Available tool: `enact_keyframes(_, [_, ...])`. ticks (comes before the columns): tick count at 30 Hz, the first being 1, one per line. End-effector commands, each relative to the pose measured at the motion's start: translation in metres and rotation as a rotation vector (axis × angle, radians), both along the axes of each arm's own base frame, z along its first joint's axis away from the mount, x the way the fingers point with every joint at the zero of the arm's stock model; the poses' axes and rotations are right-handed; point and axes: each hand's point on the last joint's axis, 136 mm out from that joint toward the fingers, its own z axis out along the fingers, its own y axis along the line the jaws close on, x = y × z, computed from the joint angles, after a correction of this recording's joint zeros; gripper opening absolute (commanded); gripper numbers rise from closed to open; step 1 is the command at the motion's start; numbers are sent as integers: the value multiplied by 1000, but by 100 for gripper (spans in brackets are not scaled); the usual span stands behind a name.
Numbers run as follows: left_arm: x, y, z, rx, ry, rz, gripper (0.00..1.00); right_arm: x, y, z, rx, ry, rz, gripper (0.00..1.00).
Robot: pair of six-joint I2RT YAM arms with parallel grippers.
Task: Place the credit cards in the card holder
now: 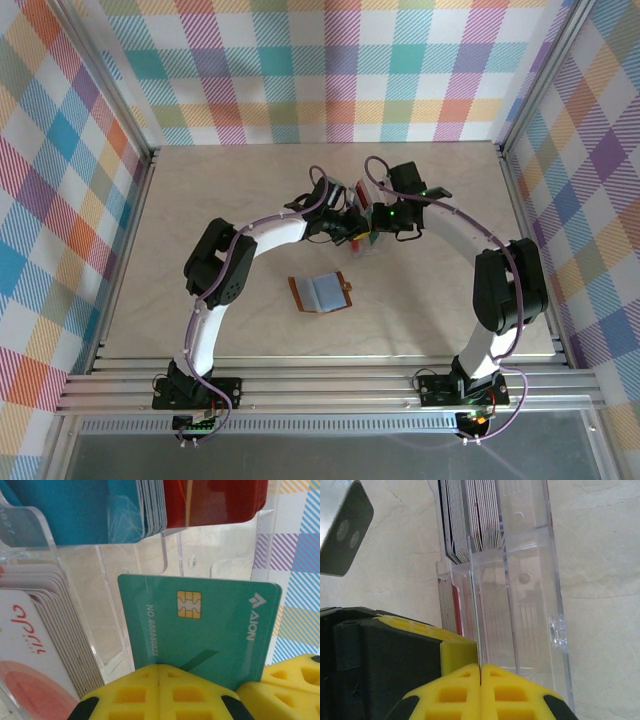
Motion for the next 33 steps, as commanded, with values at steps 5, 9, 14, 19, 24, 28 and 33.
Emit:
enact_keyframes(5, [2, -10, 17, -59, -46, 4, 0, -6, -3, 3, 16, 17, -11, 6])
enact_keyframes(9, [2, -8, 28, -66, -67, 15, 0, -6, -4, 2, 12, 20, -14, 6])
enact_keyframes(14, [2, -11, 24, -78, -50, 15, 0, -6, -3, 1, 17, 22, -10, 6])
enact_keyframes(19, [-2, -7, 30, -88, -58, 20, 0, -6, -3, -1, 13, 25, -10, 6])
enact_keyframes(24, [-3, -5, 35, -89, -72, 24, 0, -7, -3, -1, 13, 26, -10, 6])
enact_keyframes(28, [-3, -11, 27, -90, -58, 14, 0, -8, -1, -1, 26, 30, -2, 7])
enact_keyframes(33, [-2, -19, 8, -72, -27, 2, 0, -8, 2, 1, 41, 28, 6, 9])
